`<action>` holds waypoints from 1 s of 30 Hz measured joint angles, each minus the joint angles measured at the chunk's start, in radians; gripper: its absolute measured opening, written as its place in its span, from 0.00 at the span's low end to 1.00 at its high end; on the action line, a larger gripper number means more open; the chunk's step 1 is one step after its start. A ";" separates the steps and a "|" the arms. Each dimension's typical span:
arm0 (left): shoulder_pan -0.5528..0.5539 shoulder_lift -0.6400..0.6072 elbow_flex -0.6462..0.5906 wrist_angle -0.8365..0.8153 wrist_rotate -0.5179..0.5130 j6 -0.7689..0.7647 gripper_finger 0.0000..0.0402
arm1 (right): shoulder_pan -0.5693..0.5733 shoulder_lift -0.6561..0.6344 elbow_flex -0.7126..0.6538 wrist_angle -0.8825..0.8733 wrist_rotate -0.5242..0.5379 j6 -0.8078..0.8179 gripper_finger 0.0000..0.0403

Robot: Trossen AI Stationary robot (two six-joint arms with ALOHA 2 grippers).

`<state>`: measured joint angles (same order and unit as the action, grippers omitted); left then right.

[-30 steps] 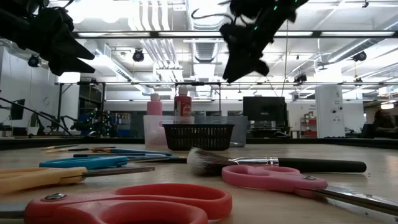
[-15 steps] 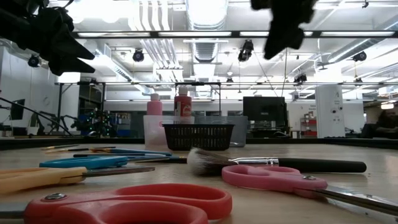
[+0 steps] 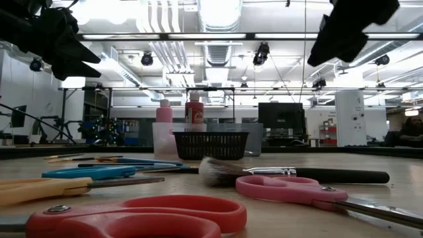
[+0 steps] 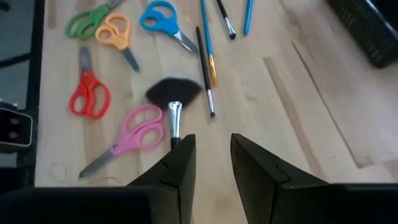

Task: Pick & Place Paint Supplies
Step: Put the black paint brush into the gray bin

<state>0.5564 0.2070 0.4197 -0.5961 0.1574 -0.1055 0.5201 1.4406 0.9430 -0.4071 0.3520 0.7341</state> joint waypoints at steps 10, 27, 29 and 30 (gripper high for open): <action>0.000 0.000 0.000 0.000 0.000 0.000 0.77 | 0.013 0.002 -0.138 0.260 0.017 -0.001 0.25; 0.000 0.000 0.000 0.000 0.000 0.000 0.77 | 0.038 0.273 -0.009 0.275 0.005 -0.022 0.25; 0.000 0.000 0.000 0.000 0.000 0.000 0.77 | 0.039 0.280 -0.008 0.276 0.002 -0.022 0.25; 0.000 0.000 0.000 0.000 0.000 0.000 0.77 | 0.039 0.283 -0.008 0.276 0.003 -0.022 0.25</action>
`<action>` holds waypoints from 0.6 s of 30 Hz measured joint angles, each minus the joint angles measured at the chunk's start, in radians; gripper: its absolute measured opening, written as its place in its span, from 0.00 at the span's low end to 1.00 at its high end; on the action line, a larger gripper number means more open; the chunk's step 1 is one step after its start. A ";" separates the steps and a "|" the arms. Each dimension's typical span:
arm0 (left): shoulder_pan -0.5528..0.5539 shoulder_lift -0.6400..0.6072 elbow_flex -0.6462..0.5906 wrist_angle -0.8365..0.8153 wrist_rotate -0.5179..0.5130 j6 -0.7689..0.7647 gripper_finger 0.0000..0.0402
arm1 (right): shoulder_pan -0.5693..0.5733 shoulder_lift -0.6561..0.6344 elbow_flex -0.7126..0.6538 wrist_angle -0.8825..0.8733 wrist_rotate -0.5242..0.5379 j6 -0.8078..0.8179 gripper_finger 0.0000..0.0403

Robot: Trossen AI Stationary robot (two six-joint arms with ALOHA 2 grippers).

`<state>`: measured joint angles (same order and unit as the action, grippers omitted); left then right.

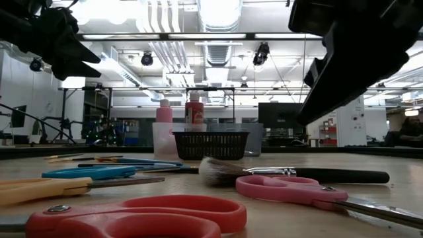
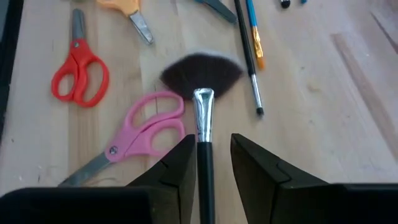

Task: Pick & Place Paint Supplies
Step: Put the black paint brush into the gray bin

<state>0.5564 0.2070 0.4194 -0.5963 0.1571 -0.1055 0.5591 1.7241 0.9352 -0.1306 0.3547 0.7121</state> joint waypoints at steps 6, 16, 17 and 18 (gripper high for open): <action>0.000 0.000 0.000 0.000 0.000 0.000 0.77 | 0.000 0.040 -0.002 0.004 0.001 -0.012 0.25; 0.000 0.000 0.000 0.000 0.000 0.000 0.77 | 0.001 0.117 0.021 0.014 0.001 -0.017 0.25; 0.000 0.000 0.000 0.000 0.000 0.000 0.77 | 0.002 0.125 0.023 0.015 0.005 -0.016 0.25; 0.000 0.000 0.000 0.001 0.000 0.000 0.77 | 0.002 0.130 0.027 0.015 0.007 -0.017 0.25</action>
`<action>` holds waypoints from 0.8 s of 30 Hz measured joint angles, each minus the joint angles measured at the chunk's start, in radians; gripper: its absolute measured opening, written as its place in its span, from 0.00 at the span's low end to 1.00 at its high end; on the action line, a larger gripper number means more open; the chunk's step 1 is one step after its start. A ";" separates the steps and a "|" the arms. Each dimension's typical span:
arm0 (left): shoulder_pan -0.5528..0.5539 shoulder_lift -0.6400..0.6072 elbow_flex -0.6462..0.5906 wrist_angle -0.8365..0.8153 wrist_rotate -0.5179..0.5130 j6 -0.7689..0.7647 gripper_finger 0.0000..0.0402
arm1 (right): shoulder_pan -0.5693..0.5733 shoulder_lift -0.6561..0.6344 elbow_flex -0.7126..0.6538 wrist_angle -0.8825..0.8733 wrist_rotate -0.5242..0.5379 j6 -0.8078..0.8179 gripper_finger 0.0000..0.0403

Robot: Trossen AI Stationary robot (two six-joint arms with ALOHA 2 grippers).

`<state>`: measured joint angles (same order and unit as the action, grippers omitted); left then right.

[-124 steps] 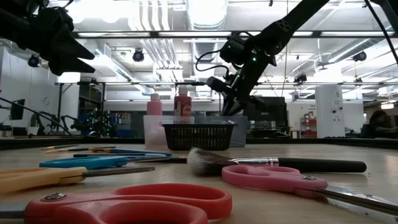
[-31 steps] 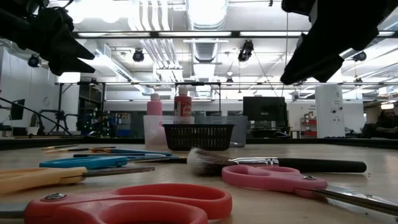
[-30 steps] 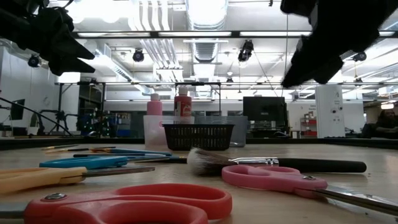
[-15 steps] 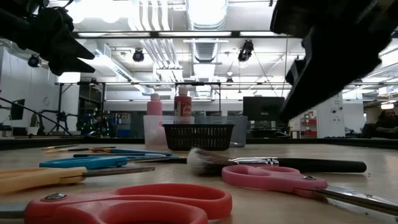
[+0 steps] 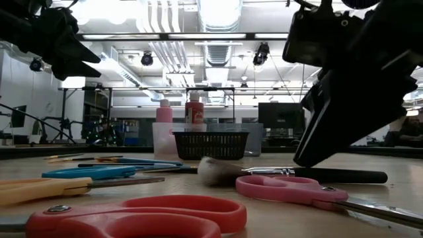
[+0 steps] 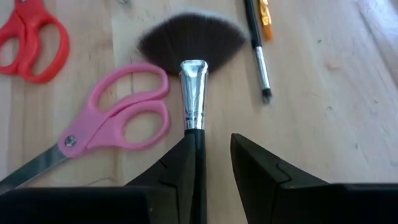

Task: Pick & Place Paint Supplies
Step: Put the black paint brush into the gray bin

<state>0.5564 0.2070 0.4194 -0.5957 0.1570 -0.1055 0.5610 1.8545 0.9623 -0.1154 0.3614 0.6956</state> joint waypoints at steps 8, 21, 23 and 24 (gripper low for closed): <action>0.000 0.000 0.000 0.000 0.000 0.000 0.77 | 0.003 0.027 0.000 0.001 0.000 -0.008 0.25; 0.000 0.000 0.000 0.000 0.000 0.000 0.77 | 0.004 0.040 0.001 -0.002 0.009 -0.023 0.24; 0.000 0.000 0.000 0.000 0.000 0.000 0.77 | 0.004 0.040 0.001 -0.004 0.009 -0.022 0.20; 0.000 0.000 0.000 0.000 0.000 0.000 0.77 | 0.004 0.040 0.001 -0.005 0.009 -0.020 0.18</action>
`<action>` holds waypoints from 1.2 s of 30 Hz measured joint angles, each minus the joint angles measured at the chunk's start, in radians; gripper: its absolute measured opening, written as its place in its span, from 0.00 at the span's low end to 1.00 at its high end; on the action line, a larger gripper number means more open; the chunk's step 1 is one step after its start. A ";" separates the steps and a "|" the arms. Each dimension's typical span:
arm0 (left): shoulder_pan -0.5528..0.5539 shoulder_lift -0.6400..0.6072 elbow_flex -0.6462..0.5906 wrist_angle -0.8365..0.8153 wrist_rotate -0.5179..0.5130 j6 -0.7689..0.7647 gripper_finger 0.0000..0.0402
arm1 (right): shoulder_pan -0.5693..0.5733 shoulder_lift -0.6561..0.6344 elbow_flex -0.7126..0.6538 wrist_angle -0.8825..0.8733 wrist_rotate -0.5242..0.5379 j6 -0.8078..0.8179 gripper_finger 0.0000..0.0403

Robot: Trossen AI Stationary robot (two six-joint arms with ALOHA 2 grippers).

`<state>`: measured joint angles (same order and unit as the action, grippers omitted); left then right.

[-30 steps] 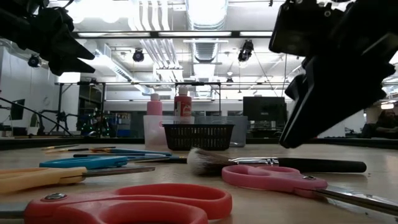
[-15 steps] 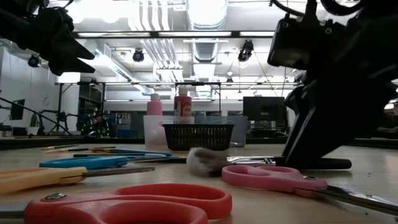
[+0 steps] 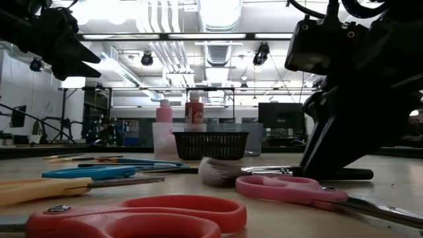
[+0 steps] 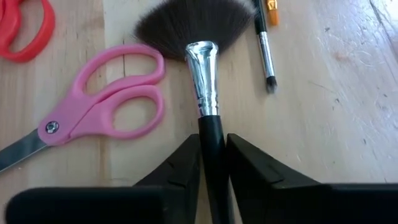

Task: Pick & Place Paint Supplies
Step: Put the black paint brush into the gray bin

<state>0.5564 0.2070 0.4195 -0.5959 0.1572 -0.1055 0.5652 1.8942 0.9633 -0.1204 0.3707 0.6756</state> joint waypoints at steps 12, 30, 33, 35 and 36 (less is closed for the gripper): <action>0.000 0.000 0.000 0.000 0.000 0.000 0.77 | 0.000 0.000 -0.001 -0.007 0.000 0.009 0.12; 0.000 0.000 0.000 0.000 0.000 0.000 0.77 | -0.001 -0.007 -0.002 -0.011 -0.005 0.005 0.14; 0.000 0.000 0.000 0.000 0.000 0.000 0.77 | -0.001 -0.016 -0.003 -0.016 -0.008 0.002 0.14; 0.000 0.000 0.000 0.000 0.000 0.000 0.77 | -0.001 -0.026 -0.005 -0.026 -0.001 -0.004 0.14; 0.000 0.000 0.000 0.000 0.000 0.000 0.77 | -0.001 -0.031 -0.006 -0.034 0.006 -0.009 0.14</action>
<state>0.5564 0.2070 0.4195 -0.5961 0.1574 -0.1055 0.5640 1.8628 0.9574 -0.1543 0.3770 0.6664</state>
